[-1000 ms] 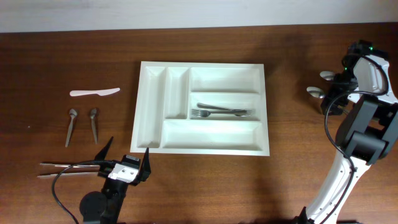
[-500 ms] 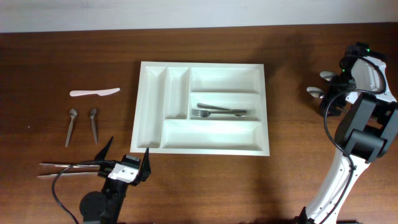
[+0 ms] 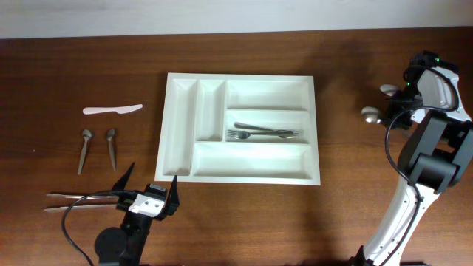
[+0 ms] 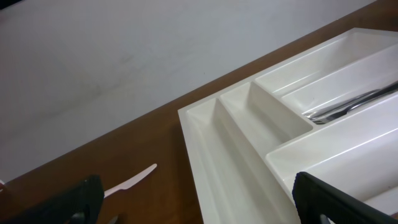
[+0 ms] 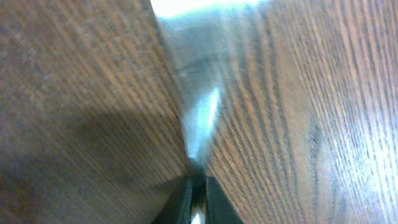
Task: Pack container
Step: 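Move the right gripper back over the spoons on the right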
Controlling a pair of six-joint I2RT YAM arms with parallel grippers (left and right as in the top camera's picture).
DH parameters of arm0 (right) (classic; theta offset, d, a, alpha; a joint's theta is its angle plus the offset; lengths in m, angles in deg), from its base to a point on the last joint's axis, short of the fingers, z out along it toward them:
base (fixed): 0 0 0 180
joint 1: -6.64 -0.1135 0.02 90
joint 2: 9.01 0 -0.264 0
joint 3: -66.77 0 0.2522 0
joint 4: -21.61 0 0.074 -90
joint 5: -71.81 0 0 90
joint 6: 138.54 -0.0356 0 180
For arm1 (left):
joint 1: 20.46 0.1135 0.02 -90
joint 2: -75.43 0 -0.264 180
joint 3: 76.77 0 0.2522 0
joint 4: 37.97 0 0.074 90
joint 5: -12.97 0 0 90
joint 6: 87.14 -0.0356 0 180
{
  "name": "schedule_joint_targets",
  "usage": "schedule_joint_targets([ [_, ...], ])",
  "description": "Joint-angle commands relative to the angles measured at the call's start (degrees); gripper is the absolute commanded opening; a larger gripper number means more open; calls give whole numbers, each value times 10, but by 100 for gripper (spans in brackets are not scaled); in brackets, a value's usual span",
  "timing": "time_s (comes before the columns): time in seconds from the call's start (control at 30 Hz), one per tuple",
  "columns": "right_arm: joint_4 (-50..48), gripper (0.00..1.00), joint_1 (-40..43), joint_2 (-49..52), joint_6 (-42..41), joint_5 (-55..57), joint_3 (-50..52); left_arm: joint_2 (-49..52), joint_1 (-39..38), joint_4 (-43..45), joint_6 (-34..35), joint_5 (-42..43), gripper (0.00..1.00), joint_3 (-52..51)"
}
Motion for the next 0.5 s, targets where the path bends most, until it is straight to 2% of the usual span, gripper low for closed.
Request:
schedule_joint_targets([
  [0.0, 21, 4, -4, 13, 11, 2, -17, -3, 2, 1, 7, -2, 99, -4],
  [0.27, 92, 4, -44, -15, 60, 12, -127, -3, 2, 1, 7, -2, 99, -4],
  [0.47, 176, 4, -122, -21, 70, 28, -250, -3, 2, 1, 8, -2, 99, -4],
])
